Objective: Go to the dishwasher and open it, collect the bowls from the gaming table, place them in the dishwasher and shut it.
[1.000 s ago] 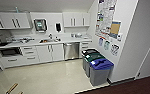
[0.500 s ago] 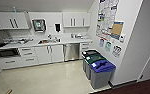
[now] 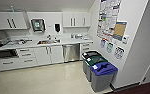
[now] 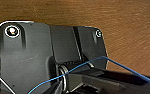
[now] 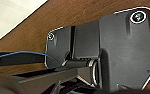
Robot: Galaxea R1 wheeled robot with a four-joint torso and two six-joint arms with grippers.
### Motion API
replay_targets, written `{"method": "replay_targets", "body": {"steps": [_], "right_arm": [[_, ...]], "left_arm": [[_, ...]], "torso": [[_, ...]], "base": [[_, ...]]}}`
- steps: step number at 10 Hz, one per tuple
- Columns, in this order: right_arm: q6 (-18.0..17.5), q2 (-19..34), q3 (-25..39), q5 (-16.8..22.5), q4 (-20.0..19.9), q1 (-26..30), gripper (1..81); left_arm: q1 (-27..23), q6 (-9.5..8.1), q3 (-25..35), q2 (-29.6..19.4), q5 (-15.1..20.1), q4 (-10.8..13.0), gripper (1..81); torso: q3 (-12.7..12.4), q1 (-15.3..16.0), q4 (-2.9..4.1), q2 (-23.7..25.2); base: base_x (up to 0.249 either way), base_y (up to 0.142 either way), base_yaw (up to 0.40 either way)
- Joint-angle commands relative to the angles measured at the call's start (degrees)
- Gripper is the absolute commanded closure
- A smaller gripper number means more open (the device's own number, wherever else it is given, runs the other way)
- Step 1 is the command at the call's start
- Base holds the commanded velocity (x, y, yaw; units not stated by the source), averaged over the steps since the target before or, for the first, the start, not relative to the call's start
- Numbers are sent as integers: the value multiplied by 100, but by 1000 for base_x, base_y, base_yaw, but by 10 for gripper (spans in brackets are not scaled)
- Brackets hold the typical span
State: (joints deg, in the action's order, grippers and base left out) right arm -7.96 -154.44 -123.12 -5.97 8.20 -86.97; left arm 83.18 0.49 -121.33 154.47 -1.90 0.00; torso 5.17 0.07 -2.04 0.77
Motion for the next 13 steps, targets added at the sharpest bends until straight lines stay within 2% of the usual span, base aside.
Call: {"method": "replay_targets", "body": {"steps": [1,13], "right_arm": [[31,78,88,273,6,228,10],[31,51,79,281,15,228,10]], "left_arm": [[-271,39,83,-91,304,-18,10],[-271,39,66,-100,304,-18,10]], "torso": [[0,0,0,0],[0,4,0,-2]], "base": [[161,0,0],[161,0,0]]}}
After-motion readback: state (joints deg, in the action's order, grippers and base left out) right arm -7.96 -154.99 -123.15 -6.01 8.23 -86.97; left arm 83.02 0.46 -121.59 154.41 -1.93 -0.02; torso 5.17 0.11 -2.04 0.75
